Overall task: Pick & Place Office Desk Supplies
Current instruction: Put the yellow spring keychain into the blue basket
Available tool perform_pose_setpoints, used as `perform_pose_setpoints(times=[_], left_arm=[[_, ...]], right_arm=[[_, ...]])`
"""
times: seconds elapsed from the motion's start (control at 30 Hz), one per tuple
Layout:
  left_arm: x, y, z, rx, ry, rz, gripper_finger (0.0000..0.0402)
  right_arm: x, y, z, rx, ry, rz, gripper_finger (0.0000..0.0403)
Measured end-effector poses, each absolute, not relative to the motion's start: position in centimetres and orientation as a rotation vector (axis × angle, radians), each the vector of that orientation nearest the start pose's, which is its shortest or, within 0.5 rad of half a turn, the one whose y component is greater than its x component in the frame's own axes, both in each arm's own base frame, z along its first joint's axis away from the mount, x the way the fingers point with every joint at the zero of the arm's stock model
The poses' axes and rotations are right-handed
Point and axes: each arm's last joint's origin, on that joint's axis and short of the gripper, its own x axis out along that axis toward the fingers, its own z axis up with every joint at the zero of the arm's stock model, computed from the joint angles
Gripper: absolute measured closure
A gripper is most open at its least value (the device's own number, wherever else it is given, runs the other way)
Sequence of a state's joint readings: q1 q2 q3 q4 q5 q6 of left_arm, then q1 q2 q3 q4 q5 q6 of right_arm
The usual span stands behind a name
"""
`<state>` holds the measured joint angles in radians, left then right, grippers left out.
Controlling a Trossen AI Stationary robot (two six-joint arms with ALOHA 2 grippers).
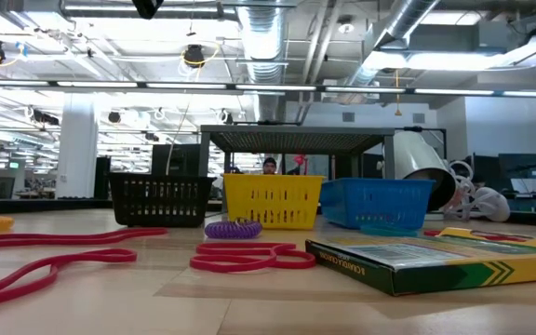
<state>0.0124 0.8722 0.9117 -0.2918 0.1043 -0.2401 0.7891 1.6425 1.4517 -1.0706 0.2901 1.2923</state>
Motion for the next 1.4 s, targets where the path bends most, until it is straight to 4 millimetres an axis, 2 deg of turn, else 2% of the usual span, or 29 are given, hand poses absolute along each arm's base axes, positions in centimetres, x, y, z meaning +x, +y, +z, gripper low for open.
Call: perform_pose_setpoints(times=[0.23,0.4,0.53,0.7,0.93,1.23,1.4], left_arm=[[18.6,-0.1,35.1,-0.216,0.264,-0.065,0.0230],[18.6,-0.1,34.9,-0.202,0.285,-0.064,0.0230],[18.6,-0.1,34.9,-0.202,0.285,-0.065,0.0230],[18.6,-0.1,34.9,-0.203,0.284,-0.064,0.0230],[18.6,-0.1,34.9,-0.203,0.283,-0.064,0.0230],[18.6,-0.1,34.9,-0.207,0.286,-0.090,0.0230],[18.6,-0.1,34.9,-0.209,0.286,-0.089,0.0230]], right_arm=[[24.1,25.1,24.5,0.501,1.137,-0.407,0.0247],[24.4,25.9,22.4,0.495,1.180,-0.467,0.0213],[24.6,26.0,21.2,0.469,1.226,-0.496,0.0200],[24.9,26.0,19.5,0.467,1.276,-0.529,0.0209],[24.3,25.5,17.4,0.512,1.288,-0.559,0.0226],[24.2,24.7,14.7,0.596,1.304,-0.525,0.0222],[24.1,24.2,14.2,0.593,1.307,-0.545,0.0227]])
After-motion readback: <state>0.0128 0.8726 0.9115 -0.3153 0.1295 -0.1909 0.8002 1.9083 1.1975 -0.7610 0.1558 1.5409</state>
